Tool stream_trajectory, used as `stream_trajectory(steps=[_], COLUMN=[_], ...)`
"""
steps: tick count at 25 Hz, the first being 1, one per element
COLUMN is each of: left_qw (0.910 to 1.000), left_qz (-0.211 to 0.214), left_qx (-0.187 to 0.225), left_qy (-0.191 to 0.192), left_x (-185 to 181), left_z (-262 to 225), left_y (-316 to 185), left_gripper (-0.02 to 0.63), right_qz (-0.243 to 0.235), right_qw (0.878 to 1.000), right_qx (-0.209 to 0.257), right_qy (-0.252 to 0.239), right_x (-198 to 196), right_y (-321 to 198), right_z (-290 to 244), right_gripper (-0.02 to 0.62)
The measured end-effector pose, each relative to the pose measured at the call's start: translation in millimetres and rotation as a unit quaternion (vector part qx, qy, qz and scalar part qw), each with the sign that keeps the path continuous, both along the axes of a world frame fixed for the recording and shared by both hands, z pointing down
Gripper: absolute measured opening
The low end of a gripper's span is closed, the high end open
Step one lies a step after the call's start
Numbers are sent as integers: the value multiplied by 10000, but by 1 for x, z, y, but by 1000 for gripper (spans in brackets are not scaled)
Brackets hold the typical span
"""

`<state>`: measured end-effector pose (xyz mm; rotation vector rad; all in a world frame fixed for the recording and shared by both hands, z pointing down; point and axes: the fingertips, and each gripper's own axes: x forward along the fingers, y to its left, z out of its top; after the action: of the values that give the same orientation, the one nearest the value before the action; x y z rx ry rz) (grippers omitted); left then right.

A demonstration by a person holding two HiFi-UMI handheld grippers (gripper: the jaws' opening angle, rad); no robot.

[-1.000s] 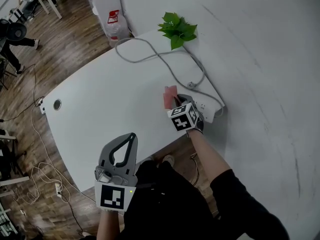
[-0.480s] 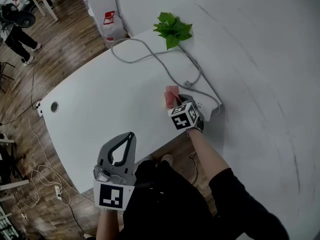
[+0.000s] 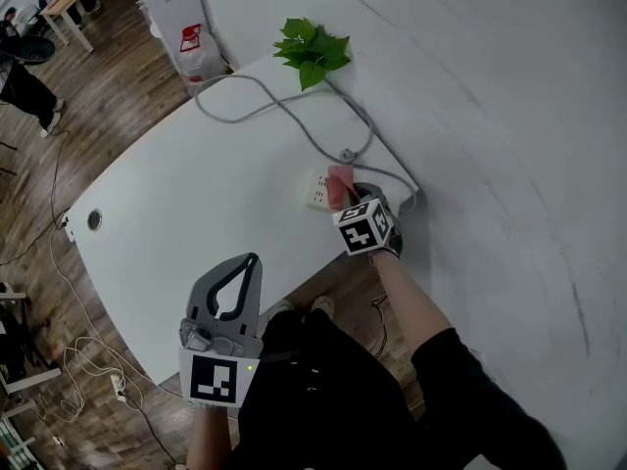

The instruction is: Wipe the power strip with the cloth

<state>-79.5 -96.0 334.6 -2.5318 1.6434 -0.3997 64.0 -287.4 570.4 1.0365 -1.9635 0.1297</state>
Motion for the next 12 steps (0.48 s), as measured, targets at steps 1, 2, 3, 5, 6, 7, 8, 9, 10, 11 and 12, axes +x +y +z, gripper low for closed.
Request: stream_trajectory(steps=[1, 2, 3, 5, 6, 7, 8, 9, 10, 11, 12], left_qw=[10000, 10000, 9999, 9998, 9998, 9997, 9996, 9996, 9995, 9993, 9992], left_qz=[29, 51, 62, 95, 125, 157, 196, 248, 304, 355, 394], left_qx=[-12, -40, -94, -166, -174, -181, -179, -156, -122, -104, -108], left_qy=[7, 22, 41, 55, 48, 41, 31, 16, 1, -10, -15], left_x=[2, 4, 5, 8, 10, 12, 15, 17, 20, 23, 25], left_z=[1, 2, 4, 7, 7, 8, 7, 6, 5, 5, 5], left_y=[0, 0, 0, 0, -1, -1, -2, -3, -3, -4, -5], left_gripper=[12, 12, 12, 14, 12, 12, 14, 12, 12, 14, 12], right_qz=[54, 108, 160, 256, 304, 357, 414, 472, 526, 572, 610], right_qw=[10000, 9999, 9999, 9997, 9995, 9993, 9991, 9988, 9986, 9983, 9980], right_qx=[-1, 0, 2, 10, 14, 16, 15, 11, 7, 5, 4], right_qy=[9, 20, 32, 58, 70, 81, 89, 95, 103, 116, 133], right_x=[7, 13, 19, 31, 36, 42, 48, 54, 60, 65, 71], right_y=[0, 1, 1, 2, 2, 2, 3, 4, 5, 6, 7], right_z=[0, 0, 0, 0, 0, 0, -1, -1, -1, -1, -1], right_gripper=[54, 54, 54, 54, 54, 54, 54, 54, 54, 54, 54])
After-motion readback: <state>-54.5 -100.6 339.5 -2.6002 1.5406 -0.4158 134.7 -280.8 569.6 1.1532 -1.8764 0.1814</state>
